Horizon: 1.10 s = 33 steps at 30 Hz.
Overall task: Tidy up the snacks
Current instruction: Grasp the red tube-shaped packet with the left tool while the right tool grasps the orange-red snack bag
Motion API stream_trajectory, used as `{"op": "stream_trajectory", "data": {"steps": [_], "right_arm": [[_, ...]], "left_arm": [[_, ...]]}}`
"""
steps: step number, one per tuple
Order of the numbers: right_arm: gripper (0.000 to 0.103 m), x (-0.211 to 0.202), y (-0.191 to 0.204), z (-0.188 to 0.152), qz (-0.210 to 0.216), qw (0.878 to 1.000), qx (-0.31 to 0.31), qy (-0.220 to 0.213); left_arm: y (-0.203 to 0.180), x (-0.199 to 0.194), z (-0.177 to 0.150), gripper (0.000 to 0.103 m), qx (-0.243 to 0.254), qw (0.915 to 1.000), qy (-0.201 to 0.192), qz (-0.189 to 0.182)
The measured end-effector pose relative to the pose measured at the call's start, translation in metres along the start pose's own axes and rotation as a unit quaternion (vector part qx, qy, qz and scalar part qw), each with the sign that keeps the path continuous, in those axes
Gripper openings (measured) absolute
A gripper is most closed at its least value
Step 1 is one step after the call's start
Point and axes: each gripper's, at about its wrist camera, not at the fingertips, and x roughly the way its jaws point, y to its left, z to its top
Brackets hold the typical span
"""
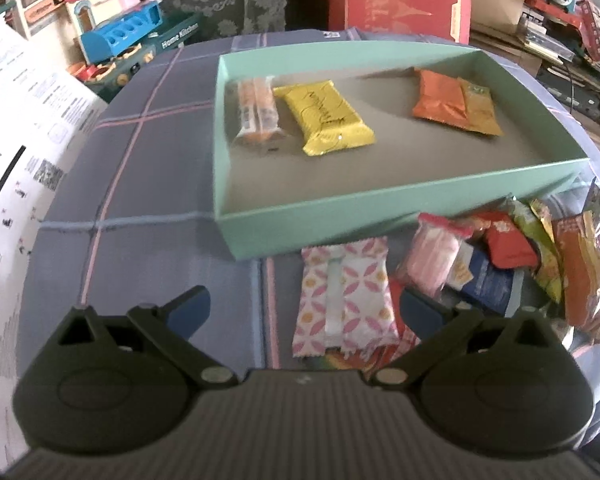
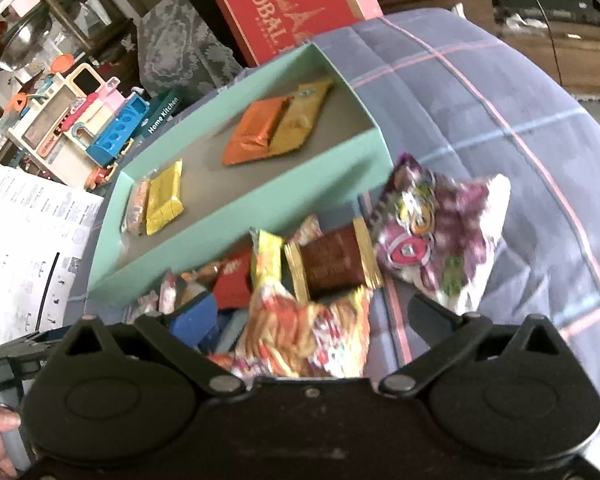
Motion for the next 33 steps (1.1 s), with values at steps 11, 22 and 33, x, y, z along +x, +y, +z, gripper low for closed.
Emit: {"op": "stream_trajectory", "data": {"steps": [11, 22, 33], "right_arm": [[0.103, 0.008, -0.008, -0.012, 0.003, 0.999, 0.037, 0.013], [0.097, 0.016, -0.003, -0.017, 0.01, 1.0, 0.019, 0.007], [0.091, 0.02, -0.012, -0.02, 0.025, 0.999, 0.035, 0.007]], "left_arm": [[-0.012, -0.007, -0.005, 0.103, 0.005, 0.9996, -0.004, -0.026], [-0.097, -0.019, -0.021, 0.095, 0.162, 0.9801, -0.007, -0.114], [-0.14, -0.01, -0.037, 0.054, 0.231, 0.9615, 0.024, -0.147]]}}
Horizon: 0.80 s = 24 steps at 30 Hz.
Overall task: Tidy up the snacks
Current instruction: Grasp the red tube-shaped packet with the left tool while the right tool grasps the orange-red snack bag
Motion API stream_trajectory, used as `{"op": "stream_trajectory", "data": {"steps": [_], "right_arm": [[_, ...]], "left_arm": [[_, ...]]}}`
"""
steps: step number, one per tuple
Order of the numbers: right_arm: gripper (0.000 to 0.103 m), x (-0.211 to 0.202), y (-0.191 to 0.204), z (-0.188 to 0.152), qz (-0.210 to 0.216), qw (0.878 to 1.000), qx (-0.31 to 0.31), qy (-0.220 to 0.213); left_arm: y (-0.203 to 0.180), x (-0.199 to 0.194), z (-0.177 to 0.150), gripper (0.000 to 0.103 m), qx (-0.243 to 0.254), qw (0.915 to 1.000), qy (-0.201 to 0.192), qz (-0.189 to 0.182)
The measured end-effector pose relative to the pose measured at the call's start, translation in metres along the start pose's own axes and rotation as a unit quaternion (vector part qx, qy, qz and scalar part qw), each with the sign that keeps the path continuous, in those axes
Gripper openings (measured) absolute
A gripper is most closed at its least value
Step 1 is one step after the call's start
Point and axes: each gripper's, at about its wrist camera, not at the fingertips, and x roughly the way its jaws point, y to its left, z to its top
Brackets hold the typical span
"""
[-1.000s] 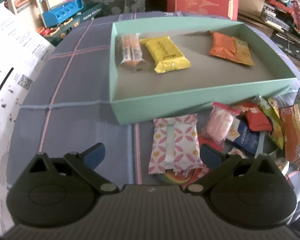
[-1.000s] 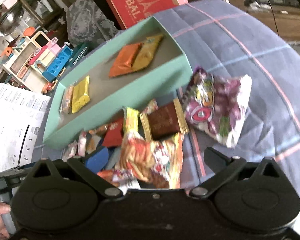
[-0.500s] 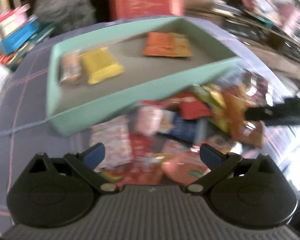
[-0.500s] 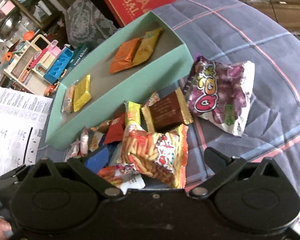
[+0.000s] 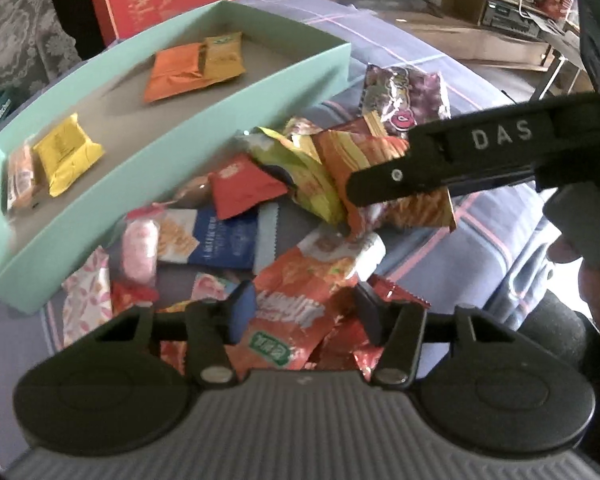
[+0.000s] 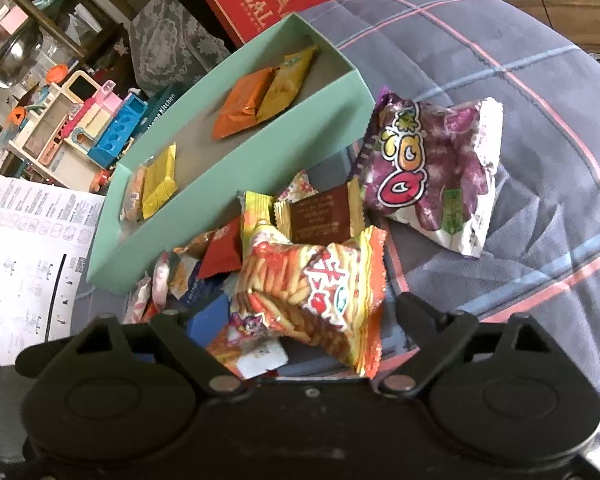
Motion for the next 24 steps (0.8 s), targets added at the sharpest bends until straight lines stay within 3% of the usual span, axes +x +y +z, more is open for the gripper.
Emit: {"op": "stream_trajectory", "data": {"steps": [6, 9, 11, 14, 19, 24], "right_arm": [[0.083, 0.0, 0.002, -0.003, -0.007, 1.0, -0.012, -0.016], [0.078, -0.001, 0.002, -0.004, -0.012, 1.0, -0.016, -0.022], [0.067, -0.002, 0.0, -0.003, -0.01, 1.0, -0.011, -0.024], [0.062, -0.006, -0.005, -0.002, -0.007, 1.0, 0.0, -0.029], [0.061, -0.015, -0.009, -0.004, -0.009, 0.999, 0.009, -0.038], [0.061, -0.022, -0.011, -0.007, -0.012, 0.999, 0.014, -0.045]], "left_arm": [[-0.004, 0.008, 0.005, 0.061, -0.001, 0.9999, 0.006, 0.01], [-0.008, 0.01, 0.008, 0.05, 0.007, 0.9996, 0.004, 0.029], [-0.007, 0.007, 0.009, 0.04, 0.001, 0.9997, 0.003, 0.026], [-0.005, 0.0, 0.008, 0.03, -0.009, 0.9999, 0.002, 0.014], [-0.003, -0.008, 0.007, 0.023, -0.018, 0.9998, -0.003, 0.004], [-0.005, -0.01, 0.006, 0.022, -0.022, 0.9997, 0.0, 0.0]]}}
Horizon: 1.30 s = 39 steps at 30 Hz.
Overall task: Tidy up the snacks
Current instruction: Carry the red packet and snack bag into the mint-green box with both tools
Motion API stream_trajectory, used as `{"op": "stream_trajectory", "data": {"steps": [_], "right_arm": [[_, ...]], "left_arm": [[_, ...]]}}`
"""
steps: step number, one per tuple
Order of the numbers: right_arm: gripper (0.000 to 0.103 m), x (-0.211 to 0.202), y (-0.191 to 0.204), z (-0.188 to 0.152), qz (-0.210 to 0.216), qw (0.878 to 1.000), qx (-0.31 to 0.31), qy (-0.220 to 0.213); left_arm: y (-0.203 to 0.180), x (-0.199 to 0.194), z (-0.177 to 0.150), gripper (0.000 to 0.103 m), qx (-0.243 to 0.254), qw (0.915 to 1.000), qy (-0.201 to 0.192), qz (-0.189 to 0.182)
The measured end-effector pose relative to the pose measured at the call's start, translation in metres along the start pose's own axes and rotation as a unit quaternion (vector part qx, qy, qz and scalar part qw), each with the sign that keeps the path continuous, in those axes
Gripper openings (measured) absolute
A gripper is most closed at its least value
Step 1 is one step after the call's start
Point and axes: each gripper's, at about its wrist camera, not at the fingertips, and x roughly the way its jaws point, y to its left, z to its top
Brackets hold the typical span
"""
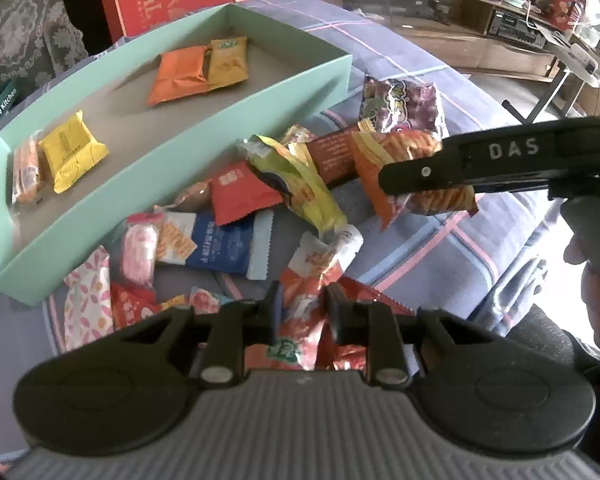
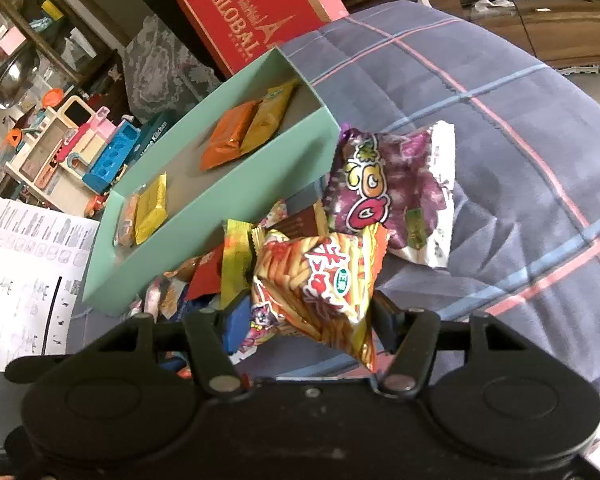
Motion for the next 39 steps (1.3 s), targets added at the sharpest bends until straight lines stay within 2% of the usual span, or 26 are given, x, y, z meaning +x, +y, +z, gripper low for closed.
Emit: {"op": "stream_trajectory", "data": {"steps": [2, 12, 21, 27, 31, 35, 39], "right_arm": [[0.061, -0.004, 0.003, 0.0, 0.001, 1.0, -0.003, -0.007], [0.061, -0.019, 0.012, 0.013, 0.011, 0.999, -0.011, -0.038], [0.061, -0.036, 0.026, 0.034, 0.025, 0.997, -0.019, -0.073], [0.061, -0.044, 0.032, 0.047, 0.027, 0.995, -0.025, -0.09], [0.061, -0.035, 0.043, 0.056, 0.027, 0.996, -0.042, -0.079], [0.061, -0.01, 0.061, 0.071, 0.029, 0.996, -0.063, -0.058], [0.061, 0.018, 0.089, 0.09, 0.032, 0.994, -0.091, -0.043]], "left_arm": [[-0.001, -0.004, 0.0, 0.018, 0.0, 1.0, -0.005, -0.003], [0.015, -0.045, 0.013, 0.017, -0.04, 0.9969, -0.06, -0.032], [0.036, -0.083, 0.023, 0.017, -0.079, 0.9885, -0.109, -0.068], [0.051, -0.088, 0.025, 0.017, -0.116, 0.9826, -0.119, -0.083], [0.067, -0.084, 0.028, 0.017, -0.138, 0.9822, -0.119, -0.045], [0.091, -0.073, 0.038, 0.017, -0.159, 0.9798, -0.122, 0.008], [0.119, -0.061, 0.058, 0.017, -0.177, 0.9754, -0.126, 0.036]]}}
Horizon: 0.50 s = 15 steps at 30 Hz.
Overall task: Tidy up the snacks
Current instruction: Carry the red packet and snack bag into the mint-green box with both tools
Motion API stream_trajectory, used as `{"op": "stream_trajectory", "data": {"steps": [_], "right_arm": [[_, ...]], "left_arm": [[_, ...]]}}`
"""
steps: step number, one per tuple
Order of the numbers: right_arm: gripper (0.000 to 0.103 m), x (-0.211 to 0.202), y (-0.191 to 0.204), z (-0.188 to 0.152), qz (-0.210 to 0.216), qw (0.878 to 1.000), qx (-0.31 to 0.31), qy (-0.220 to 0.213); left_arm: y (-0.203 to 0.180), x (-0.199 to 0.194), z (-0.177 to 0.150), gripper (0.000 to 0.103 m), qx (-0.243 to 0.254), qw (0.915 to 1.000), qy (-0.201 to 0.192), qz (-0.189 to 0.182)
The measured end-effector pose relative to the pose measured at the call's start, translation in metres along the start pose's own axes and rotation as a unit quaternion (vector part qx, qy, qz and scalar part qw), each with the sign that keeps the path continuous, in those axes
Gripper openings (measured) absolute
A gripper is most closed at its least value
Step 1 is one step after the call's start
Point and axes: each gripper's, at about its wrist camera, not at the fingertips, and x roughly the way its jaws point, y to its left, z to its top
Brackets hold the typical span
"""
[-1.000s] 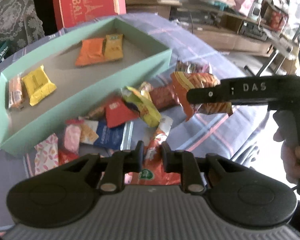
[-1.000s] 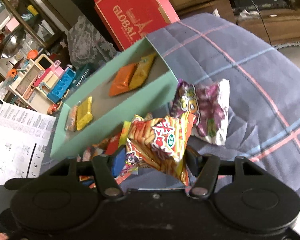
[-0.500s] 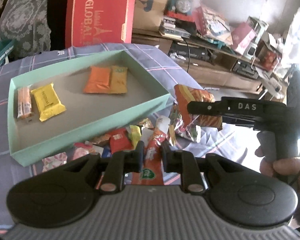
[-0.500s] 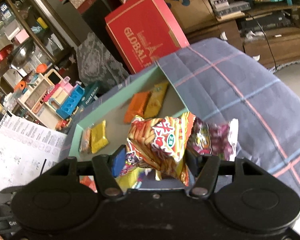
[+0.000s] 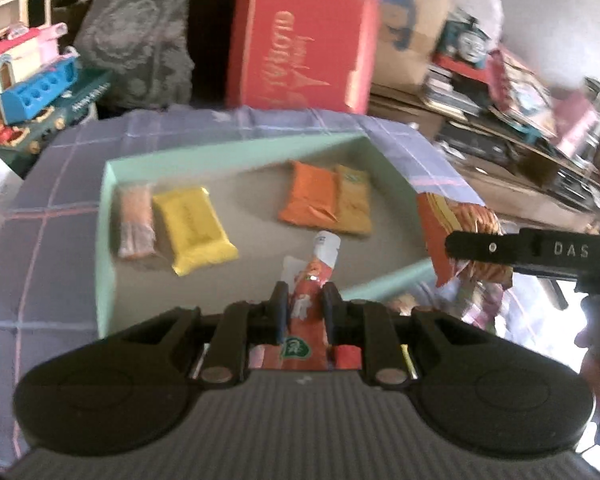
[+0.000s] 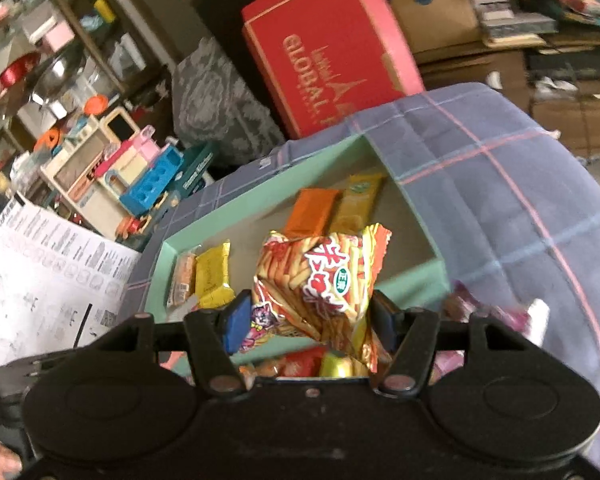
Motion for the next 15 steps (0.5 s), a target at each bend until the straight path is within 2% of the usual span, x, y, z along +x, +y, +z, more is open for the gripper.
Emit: {"op": "stream_trajectory", "data": {"steps": [7, 15], "right_arm": [[0.061, 0.066, 0.036, 0.041, 0.016, 0.999, -0.025, 0.027], [0.061, 0.138, 0.058, 0.077, 0.031, 0.997, -0.048, 0.061]], "left_arm": [[0.028, 0.052, 0.048, 0.018, -0.041, 0.9982, -0.009, 0.044], [0.051, 0.115, 0.08, 0.018, -0.087, 0.9942, 0.009, 0.063]]}}
